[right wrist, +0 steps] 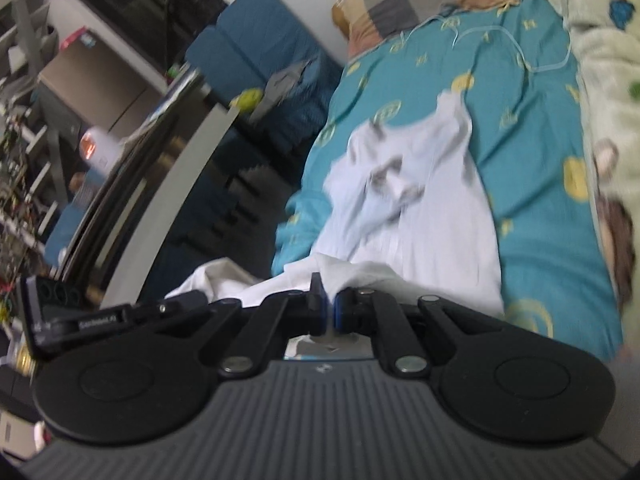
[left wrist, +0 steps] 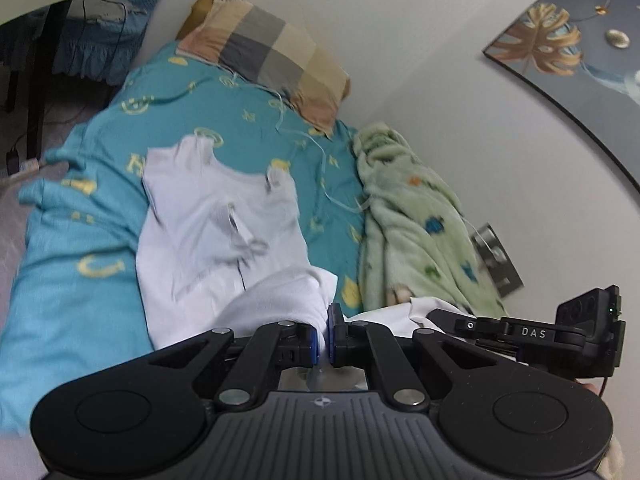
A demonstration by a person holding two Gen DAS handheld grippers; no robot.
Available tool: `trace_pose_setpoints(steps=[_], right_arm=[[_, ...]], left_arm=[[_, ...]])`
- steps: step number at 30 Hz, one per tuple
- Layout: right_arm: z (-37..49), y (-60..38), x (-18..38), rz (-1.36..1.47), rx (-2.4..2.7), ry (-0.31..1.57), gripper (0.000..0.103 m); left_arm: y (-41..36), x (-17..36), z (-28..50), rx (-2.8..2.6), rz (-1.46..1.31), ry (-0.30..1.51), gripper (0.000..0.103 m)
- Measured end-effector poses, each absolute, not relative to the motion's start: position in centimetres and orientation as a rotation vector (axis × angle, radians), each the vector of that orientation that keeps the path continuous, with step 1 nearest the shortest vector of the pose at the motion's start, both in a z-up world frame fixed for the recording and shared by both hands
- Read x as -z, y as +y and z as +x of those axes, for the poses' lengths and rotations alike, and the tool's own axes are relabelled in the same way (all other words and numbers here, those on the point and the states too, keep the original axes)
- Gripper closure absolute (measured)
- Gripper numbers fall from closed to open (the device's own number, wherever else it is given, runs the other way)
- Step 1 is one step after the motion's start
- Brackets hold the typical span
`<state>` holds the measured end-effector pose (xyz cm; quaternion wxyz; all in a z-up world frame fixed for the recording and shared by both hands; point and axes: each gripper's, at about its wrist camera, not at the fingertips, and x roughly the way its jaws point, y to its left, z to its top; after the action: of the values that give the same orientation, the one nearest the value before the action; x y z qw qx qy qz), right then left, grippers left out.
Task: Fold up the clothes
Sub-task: 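Grasp the hem end of the strip with both grippers and lift it, then fold the held hem toward the collar with both grippers and release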
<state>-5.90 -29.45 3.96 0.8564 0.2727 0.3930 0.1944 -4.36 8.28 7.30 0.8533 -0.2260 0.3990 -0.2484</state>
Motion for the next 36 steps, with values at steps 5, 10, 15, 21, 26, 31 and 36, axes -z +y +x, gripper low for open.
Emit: trace_pose_setpoints(steps=[5, 10, 15, 21, 26, 31, 36], right_arm=[[2.4, -29.9, -1.8, 0.606, -0.358, 0.813, 0.095], [10.0, -30.4, 2.9, 0.645, -0.299, 0.825, 0.095], [15.8, -30.8, 8.8, 0.642, -0.26, 0.87, 0.095], [19.7, -29.9, 14.2, 0.559, -0.231, 0.943, 0.095], [20.5, -29.6, 15.6, 0.572, -0.218, 0.964, 0.094], [19.6, -29.8, 14.3, 0.57, -0.238, 0.94, 0.091], [16.9, -29.6, 11.7, 0.561, -0.291, 0.874, 0.046]], left_arm=[[7.4, -4.7, 4.6, 0.46, -0.481, 0.814, 0.097], [6.2, 0.4, 12.6, 0.401, -0.471, 0.819, 0.097], [5.2, 6.8, 18.2, 0.364, -0.427, 0.874, 0.097], [4.8, 12.6, 21.8, 0.344, -0.423, 0.964, 0.095], [4.9, 12.9, 21.8, 0.345, -0.415, 0.967, 0.093], [4.3, 10.4, 19.5, 0.338, -0.344, 0.914, 0.047], [3.8, 7.5, 15.7, 0.32, -0.246, 0.84, 0.032]])
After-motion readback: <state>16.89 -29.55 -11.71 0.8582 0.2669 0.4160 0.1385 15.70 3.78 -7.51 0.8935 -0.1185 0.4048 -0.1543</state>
